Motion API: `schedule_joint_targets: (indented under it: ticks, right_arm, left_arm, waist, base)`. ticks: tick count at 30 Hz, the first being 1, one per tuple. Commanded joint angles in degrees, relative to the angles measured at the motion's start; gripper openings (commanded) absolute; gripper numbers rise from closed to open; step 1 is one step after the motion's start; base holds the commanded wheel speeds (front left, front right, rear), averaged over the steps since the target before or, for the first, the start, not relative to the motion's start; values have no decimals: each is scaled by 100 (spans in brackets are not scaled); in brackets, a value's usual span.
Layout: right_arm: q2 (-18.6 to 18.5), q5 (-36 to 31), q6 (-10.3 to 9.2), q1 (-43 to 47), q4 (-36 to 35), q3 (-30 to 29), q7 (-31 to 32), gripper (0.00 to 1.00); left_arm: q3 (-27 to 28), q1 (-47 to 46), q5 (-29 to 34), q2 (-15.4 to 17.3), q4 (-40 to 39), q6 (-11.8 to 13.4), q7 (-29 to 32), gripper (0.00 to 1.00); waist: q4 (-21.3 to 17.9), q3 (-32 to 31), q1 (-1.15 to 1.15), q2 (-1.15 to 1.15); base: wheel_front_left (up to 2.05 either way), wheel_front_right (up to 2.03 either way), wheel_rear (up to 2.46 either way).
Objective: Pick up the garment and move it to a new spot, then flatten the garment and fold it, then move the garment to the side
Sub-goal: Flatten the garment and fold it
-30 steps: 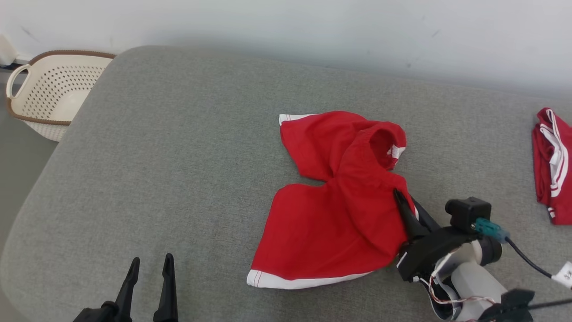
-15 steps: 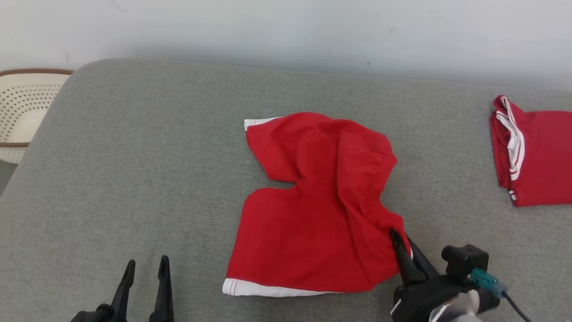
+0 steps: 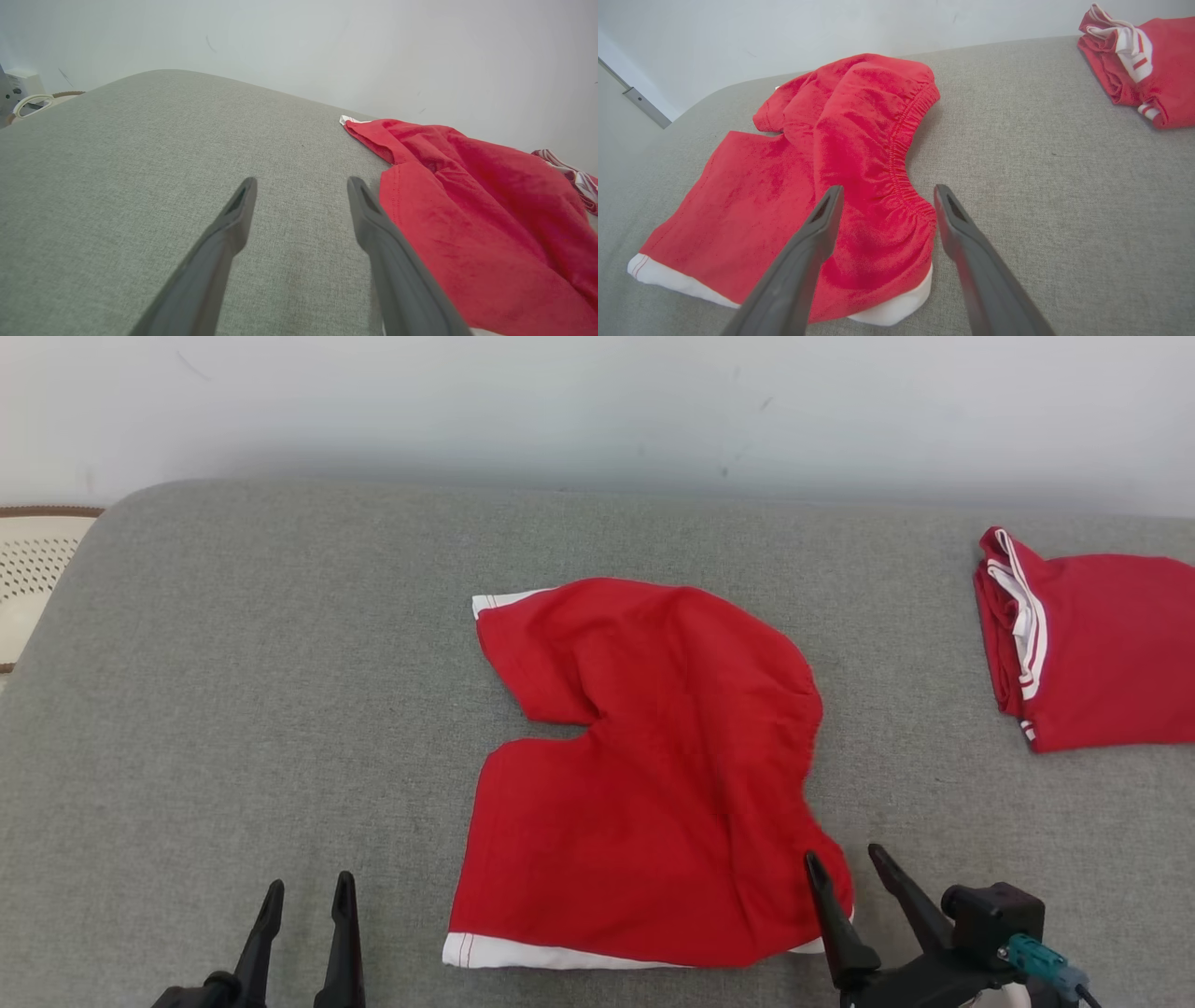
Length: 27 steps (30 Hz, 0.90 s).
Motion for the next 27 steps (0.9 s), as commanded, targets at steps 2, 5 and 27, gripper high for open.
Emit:
schedule_joint_targets:
  ticks: [2, 5, 27]
  right_arm:
    - [-33, -47, -4, 66, -112, -51, -17, 100]
    - [-73, -87, -4, 70, -232, -152, -41, 100]
    - [-339, -26, -4, -48, 202, -758, -462, 100]
  left_arm:
    - [-2, 81, -10, 5, -4, 15, -26, 100]
    - [-14, 89, -21, 5, -4, 17, -26, 100]
    - [24, 284, 64, 5, -65, 12, -26, 100]
  waist:
    - [-7, -30, 0, 0]
    - [7, -58, 0, 0]
    - [-85, -294, 0, 0]
  base:
    - [0, 0, 0]
    - [0, 0, 0]
    - [0, 0, 0]
